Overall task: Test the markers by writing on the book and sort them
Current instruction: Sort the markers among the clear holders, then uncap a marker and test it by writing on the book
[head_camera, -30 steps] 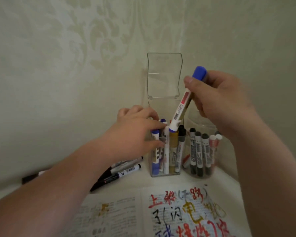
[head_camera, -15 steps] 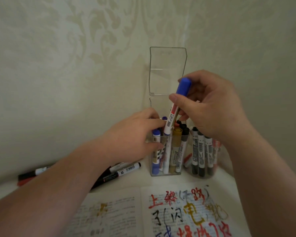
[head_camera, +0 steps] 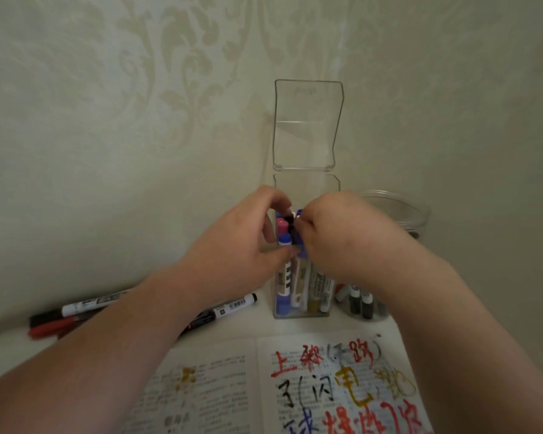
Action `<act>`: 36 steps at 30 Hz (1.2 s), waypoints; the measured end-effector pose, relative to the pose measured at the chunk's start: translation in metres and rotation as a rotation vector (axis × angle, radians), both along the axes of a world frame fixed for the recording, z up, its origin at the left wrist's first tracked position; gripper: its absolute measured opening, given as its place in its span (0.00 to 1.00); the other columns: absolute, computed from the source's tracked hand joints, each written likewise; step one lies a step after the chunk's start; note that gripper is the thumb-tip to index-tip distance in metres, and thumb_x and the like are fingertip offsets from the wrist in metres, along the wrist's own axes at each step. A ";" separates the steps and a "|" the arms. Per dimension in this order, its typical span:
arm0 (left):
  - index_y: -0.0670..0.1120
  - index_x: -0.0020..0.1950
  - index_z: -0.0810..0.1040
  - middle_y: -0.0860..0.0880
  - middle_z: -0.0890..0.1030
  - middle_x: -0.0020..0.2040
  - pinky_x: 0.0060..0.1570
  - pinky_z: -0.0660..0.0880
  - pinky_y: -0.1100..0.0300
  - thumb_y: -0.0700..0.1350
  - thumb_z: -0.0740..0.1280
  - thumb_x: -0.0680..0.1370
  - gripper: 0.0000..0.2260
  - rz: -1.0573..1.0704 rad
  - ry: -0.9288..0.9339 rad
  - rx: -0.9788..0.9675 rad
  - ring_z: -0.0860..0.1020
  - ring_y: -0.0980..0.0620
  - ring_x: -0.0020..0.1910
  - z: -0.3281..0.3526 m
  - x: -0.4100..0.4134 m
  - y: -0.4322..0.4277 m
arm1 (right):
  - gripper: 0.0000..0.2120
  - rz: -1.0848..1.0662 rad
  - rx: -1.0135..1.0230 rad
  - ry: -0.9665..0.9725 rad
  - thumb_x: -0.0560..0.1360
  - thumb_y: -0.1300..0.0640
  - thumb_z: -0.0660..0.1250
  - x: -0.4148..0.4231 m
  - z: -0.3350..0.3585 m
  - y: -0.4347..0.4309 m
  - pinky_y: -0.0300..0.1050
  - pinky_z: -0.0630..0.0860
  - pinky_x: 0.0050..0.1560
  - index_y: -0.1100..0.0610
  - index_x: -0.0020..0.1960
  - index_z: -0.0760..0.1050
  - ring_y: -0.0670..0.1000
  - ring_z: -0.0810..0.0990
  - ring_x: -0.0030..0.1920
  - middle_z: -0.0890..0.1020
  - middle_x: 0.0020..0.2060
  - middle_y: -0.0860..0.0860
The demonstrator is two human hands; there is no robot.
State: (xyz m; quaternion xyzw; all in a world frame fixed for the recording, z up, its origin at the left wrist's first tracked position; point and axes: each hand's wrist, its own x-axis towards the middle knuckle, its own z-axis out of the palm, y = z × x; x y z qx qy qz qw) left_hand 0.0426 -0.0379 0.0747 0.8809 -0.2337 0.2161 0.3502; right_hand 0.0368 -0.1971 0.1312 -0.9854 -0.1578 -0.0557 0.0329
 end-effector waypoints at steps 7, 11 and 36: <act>0.59 0.68 0.67 0.63 0.74 0.52 0.39 0.72 0.68 0.46 0.75 0.73 0.28 -0.022 0.025 0.097 0.76 0.63 0.46 0.005 -0.003 0.001 | 0.17 0.071 0.251 0.022 0.77 0.59 0.66 -0.003 -0.003 -0.012 0.47 0.79 0.43 0.49 0.64 0.70 0.49 0.80 0.45 0.81 0.48 0.48; 0.60 0.72 0.61 0.64 0.76 0.57 0.38 0.68 0.70 0.49 0.75 0.75 0.32 -0.035 0.038 0.182 0.76 0.65 0.42 0.006 -0.001 -0.001 | 0.19 0.148 0.580 0.224 0.76 0.66 0.64 -0.005 0.000 -0.022 0.38 0.79 0.39 0.48 0.62 0.69 0.44 0.83 0.48 0.84 0.55 0.46; 0.59 0.55 0.80 0.62 0.81 0.50 0.44 0.77 0.66 0.51 0.59 0.79 0.11 -0.251 -0.055 0.485 0.78 0.64 0.47 -0.084 -0.048 0.014 | 0.13 -0.186 0.245 0.385 0.76 0.49 0.72 0.041 0.039 -0.065 0.47 0.82 0.35 0.60 0.46 0.84 0.56 0.87 0.37 0.87 0.38 0.56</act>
